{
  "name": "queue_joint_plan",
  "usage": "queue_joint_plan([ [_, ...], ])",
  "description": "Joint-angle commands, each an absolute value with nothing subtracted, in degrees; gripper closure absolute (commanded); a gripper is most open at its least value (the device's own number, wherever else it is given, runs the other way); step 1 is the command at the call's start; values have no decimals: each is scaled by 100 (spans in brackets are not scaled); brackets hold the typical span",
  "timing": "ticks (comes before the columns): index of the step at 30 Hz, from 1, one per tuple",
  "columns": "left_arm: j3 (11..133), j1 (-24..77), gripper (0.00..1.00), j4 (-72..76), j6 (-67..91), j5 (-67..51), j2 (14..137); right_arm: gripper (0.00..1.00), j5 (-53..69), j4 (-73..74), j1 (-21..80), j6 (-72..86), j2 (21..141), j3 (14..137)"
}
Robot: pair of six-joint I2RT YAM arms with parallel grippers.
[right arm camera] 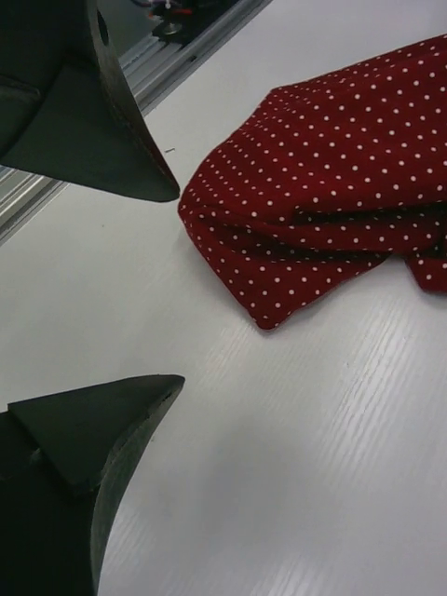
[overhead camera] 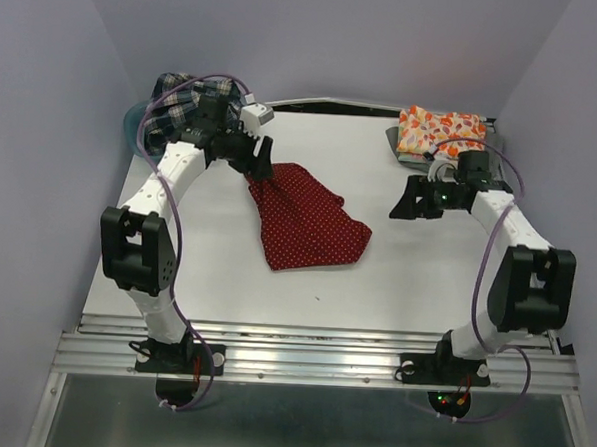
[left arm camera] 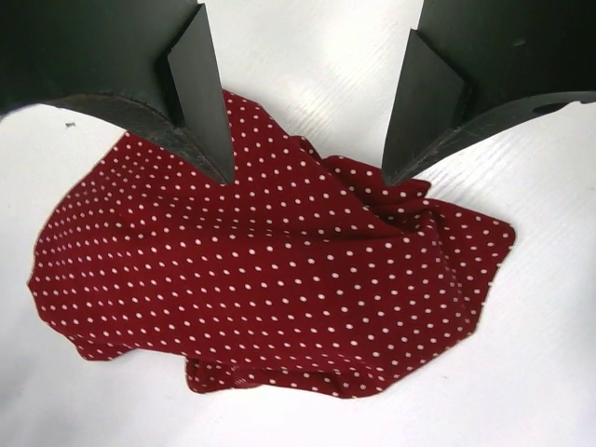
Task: Fold and stack the skirts
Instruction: Move the skirt to the center of the board, then flatten the skirt out
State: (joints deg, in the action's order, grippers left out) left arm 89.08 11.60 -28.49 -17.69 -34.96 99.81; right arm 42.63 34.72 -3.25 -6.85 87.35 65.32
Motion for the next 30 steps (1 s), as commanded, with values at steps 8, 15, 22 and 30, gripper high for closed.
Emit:
queue_joint_plan([
  [8,6172,2863,24,-2778,-4111,-2720,8175,19,4114,3181,1098,-1651,8789,6346],
  [15,4633,3919,23,-1733,-4754,-1407,7831,16,3314,2848,1538,-1381,8982,6126],
  [22,4158,4561,25,-864,-4905,-530,8252,16,3226,2839,1538,-1038,9176,6354],
  [30,4236,4562,52,-132,-4816,527,8604,16,3085,2865,1485,-897,8974,6513],
])
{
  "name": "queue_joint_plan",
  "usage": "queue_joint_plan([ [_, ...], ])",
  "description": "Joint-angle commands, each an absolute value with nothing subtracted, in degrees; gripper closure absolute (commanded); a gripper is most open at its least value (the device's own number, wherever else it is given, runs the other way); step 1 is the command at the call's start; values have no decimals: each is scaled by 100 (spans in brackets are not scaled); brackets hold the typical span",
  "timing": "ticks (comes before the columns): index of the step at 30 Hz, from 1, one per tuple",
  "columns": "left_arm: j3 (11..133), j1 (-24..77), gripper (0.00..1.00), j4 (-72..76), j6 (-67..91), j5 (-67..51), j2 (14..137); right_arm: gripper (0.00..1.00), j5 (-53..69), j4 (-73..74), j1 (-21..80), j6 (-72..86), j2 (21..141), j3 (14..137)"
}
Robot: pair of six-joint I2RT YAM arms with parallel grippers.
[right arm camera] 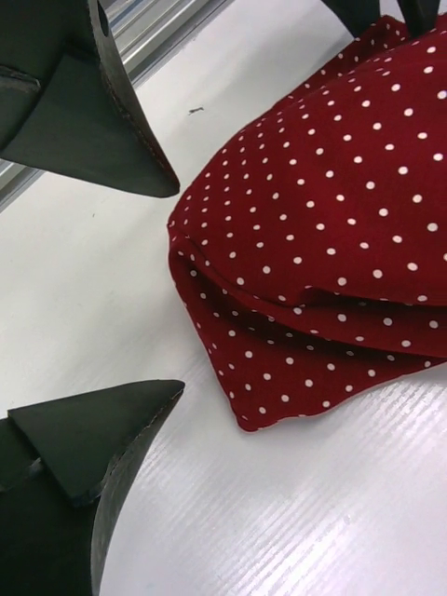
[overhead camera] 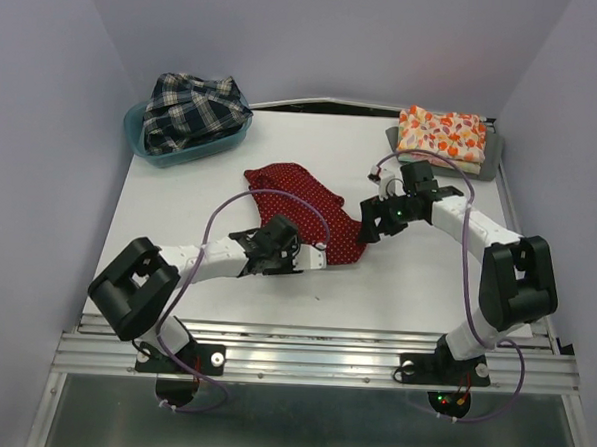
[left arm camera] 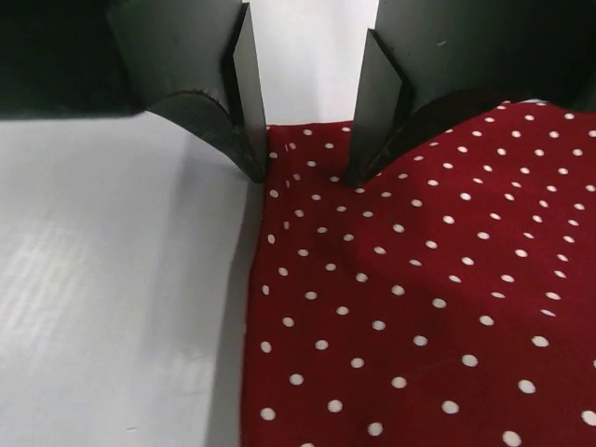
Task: Fold and stack the skirts
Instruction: Flatten the skirt out
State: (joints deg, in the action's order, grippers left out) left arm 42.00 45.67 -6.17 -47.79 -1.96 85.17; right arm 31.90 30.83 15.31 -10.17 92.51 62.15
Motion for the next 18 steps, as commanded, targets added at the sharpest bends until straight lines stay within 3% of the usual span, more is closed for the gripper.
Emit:
queue_joint_plan([
  [1,4289,4570,58,-123,-4825,597,8631,16,3094,2857,1416,-879,8956,6521],
  [3,4385,4570,77,-184,-4834,685,8692,16,3111,2865,1362,-844,8912,6583],
  [4,4473,4570,100,-289,-4799,686,8692,16,3120,2865,1284,-835,8895,6609],
  [7,5338,4562,100,-1420,-4484,91,8588,17,3164,2891,1047,-826,8816,6714],
  [8,5657,4562,100,-2155,-4343,-643,8387,17,3181,2900,968,-844,8789,6750],
  [12,8068,4597,100,-3663,-3377,-2133,8235,17,3392,3171,467,-1124,8789,7030],
  [18,10376,4413,100,-4026,-2058,-2400,8683,17,3472,3331,299,-1274,8912,7409],
])
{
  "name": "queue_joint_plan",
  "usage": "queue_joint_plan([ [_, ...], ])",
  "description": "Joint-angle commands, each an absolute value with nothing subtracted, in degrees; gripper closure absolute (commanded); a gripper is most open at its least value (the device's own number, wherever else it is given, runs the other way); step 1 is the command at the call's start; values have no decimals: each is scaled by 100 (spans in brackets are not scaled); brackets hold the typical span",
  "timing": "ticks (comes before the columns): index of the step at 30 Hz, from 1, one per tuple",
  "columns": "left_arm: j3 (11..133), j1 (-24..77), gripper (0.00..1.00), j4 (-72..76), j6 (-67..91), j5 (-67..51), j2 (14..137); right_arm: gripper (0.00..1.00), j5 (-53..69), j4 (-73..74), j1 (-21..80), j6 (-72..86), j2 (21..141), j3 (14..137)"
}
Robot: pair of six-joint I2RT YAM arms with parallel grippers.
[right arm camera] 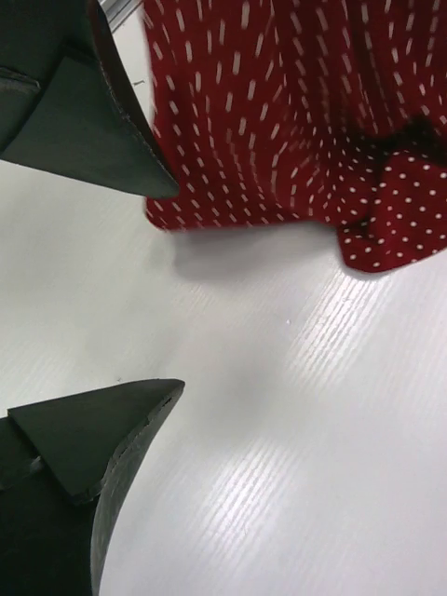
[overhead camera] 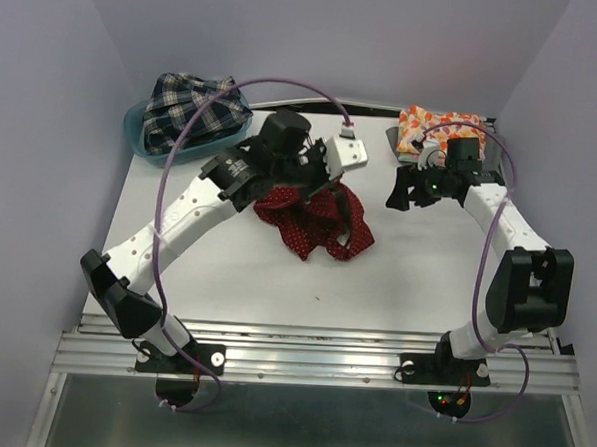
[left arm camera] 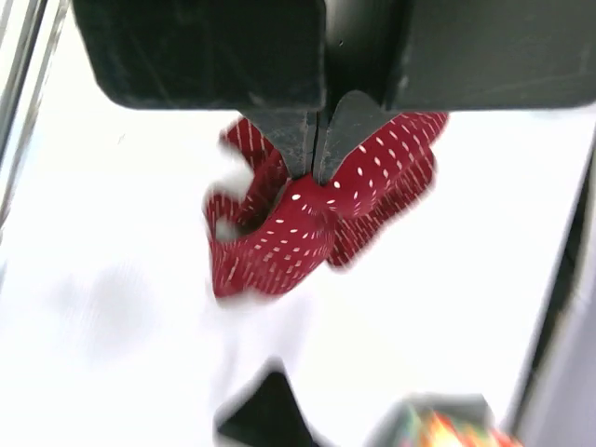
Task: Fold and stack the skirts
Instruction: Flatten the skirt out
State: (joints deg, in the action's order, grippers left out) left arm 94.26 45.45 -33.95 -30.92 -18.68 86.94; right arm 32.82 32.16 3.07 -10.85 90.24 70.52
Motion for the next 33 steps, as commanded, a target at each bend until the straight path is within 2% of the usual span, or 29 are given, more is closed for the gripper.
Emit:
queue_joint_plan([
  [1,10519,4264,100,-3973,-1935,-2269,8892,17,3463,3331,299,-1274,8903,7427],
  [5,10714,3545,100,-3597,-1486,-1829,9456,17,3437,3314,299,-1213,8895,7497],
  [11,10942,2516,100,-3357,-915,-1871,10677,20,3699,3270,299,-950,8825,7366],
  [15,11319,2259,100,-3358,-870,-2013,11529,22,3981,3094,404,-879,8430,6962],
  [18,11452,2197,100,-3313,-879,-2048,11864,23,3694,3190,711,-1193,8184,6830],
  [21,11610,2153,100,-3322,-835,-2057,12207,25,3027,3226,1492,-1493,7737,6532],
  [26,11733,2048,100,-3366,-800,-2030,12612,30,1760,3033,3530,-2072,7260,5978],
  [29,11769,1978,100,-3392,-756,-2188,12744,35,1135,2848,4129,-2328,7382,5722],
  [31,11742,1960,100,-3410,-826,-2302,12770,36,408,2377,4944,-2828,7583,5382],
  [33,11733,1960,100,-3428,-835,-2347,12771,36,91,2251,5289,-3014,7655,5318],
])
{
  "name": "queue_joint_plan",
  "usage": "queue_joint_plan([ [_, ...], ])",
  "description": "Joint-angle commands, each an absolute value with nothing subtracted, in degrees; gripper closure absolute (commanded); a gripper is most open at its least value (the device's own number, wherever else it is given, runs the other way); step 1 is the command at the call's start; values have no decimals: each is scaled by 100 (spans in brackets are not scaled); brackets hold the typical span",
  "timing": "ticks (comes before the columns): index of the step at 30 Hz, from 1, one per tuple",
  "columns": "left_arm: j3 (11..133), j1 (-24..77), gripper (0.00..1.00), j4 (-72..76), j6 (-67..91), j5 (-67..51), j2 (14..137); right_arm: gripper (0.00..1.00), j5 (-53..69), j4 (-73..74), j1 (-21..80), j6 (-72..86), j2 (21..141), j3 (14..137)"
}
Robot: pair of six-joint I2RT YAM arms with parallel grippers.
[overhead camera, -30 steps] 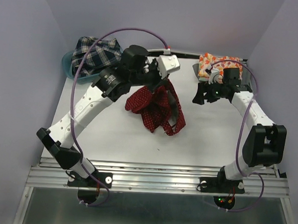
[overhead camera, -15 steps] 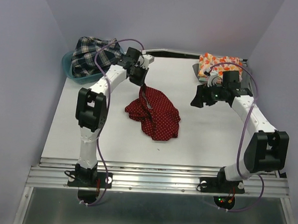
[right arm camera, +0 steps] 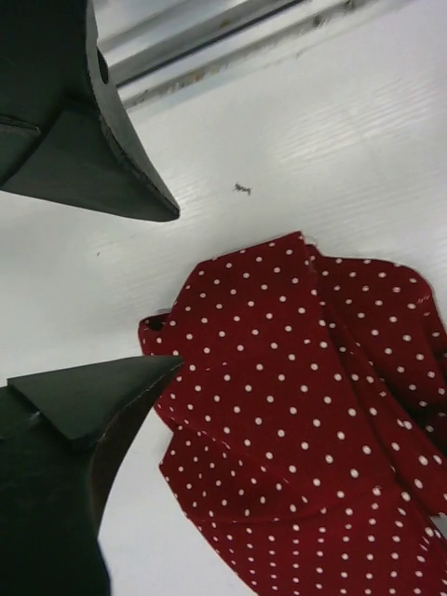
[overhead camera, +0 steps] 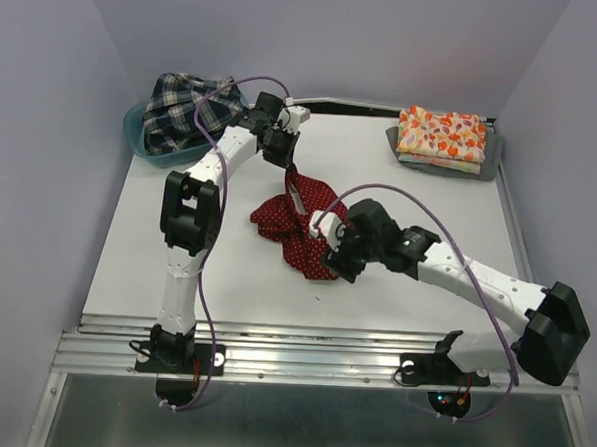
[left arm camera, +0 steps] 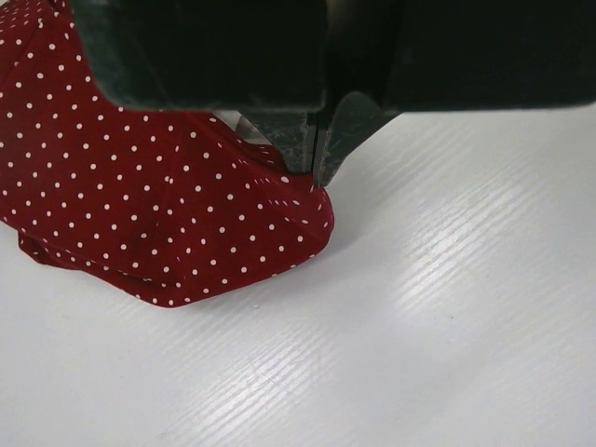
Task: Fold and stack the skirts
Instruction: Flatten the skirt out
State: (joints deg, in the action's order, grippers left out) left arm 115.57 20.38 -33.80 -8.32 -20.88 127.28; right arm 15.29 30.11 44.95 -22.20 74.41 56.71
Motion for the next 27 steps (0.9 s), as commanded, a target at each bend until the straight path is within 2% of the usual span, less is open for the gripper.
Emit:
queue_joint_plan([
  [1,11716,1960,100,-3428,-844,-2347,12771,35,-16,2137,5439,-3093,7751,5274],
  [2,11707,1960,100,-3436,-861,-2347,12762,35,-226,1901,5571,-3155,7917,5195],
  [6,11681,1960,100,-3472,-940,-2373,12753,21,-737,1249,5783,-3392,8331,5019],
  [8,11663,1960,100,-3489,-993,-2364,12762,20,-869,977,5783,-3148,8551,5088],
  [15,11400,1960,100,-3366,-1055,-2364,12534,24,-1266,870,5565,-1700,8491,5660],
  [21,11303,1960,100,-3322,-1090,-2312,12366,30,-73,1528,4484,-696,8446,6266],
  [27,11426,1960,100,-3322,-1099,-2303,12401,35,605,1608,4281,-195,9017,6591],
])
